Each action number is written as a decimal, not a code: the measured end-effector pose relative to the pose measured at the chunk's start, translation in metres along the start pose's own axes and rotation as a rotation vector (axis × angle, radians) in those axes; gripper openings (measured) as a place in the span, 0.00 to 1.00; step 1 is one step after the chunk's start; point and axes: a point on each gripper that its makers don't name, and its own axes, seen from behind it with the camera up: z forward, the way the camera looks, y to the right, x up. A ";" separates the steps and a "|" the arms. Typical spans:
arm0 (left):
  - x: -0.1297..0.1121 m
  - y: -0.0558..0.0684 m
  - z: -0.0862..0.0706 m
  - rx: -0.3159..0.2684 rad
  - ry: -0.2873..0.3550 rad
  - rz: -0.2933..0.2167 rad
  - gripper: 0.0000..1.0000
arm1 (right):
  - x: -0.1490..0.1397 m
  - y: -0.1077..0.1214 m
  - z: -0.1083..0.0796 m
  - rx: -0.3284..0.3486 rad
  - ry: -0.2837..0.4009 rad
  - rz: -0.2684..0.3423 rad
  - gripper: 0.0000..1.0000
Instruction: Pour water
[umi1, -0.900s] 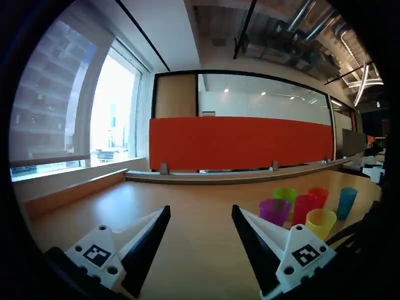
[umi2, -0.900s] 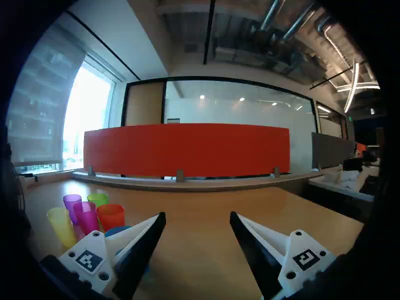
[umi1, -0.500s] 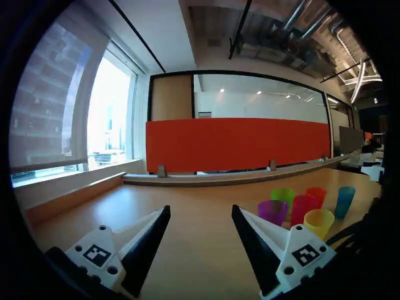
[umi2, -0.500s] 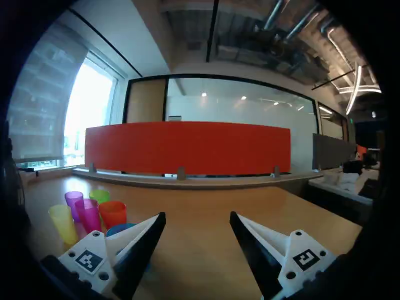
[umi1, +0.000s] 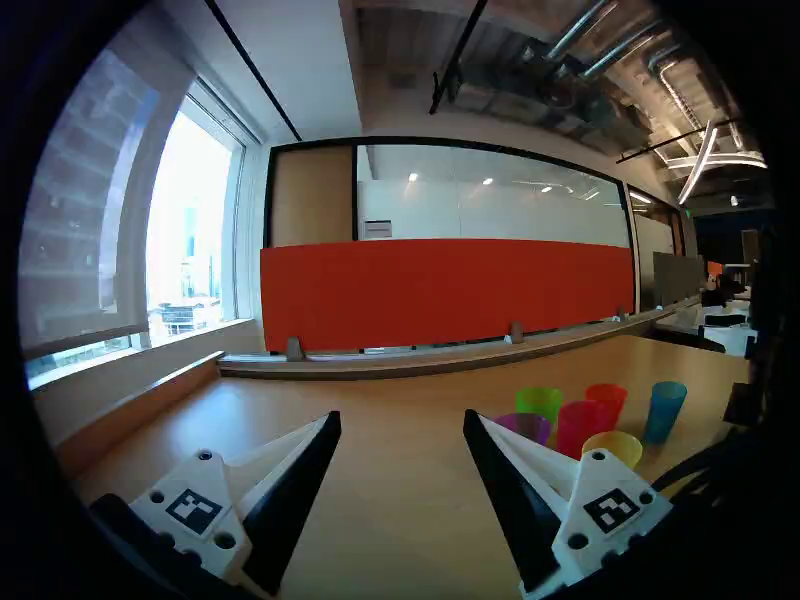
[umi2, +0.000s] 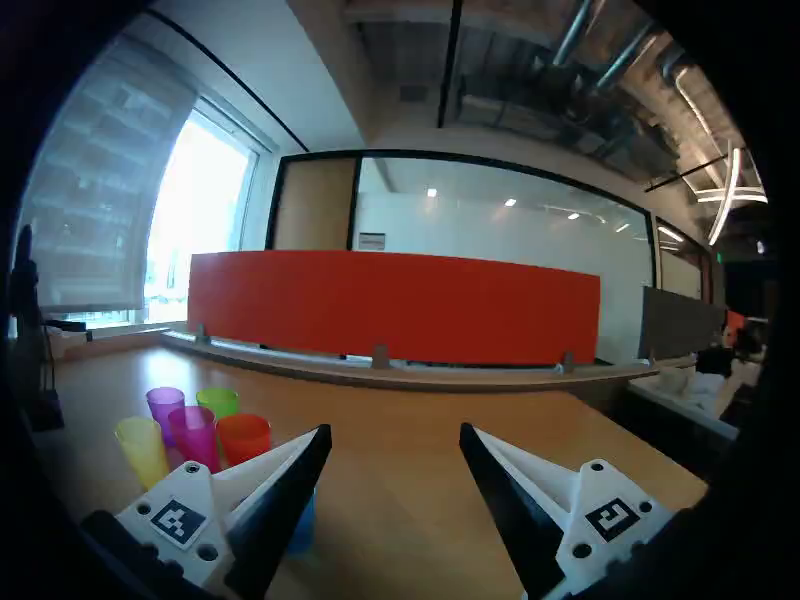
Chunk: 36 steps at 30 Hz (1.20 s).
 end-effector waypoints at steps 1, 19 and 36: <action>0.000 0.000 0.000 -0.004 -0.004 -0.002 0.91 | 0.001 -0.001 0.000 0.005 -0.001 -0.001 0.99; 0.006 0.013 0.010 -0.114 -0.065 0.065 0.91 | -0.016 -0.041 -0.007 0.234 -0.140 -0.092 0.99; 0.003 0.017 0.016 -0.157 -0.110 0.091 0.91 | -0.051 -0.069 -0.012 0.453 -0.339 -0.163 1.00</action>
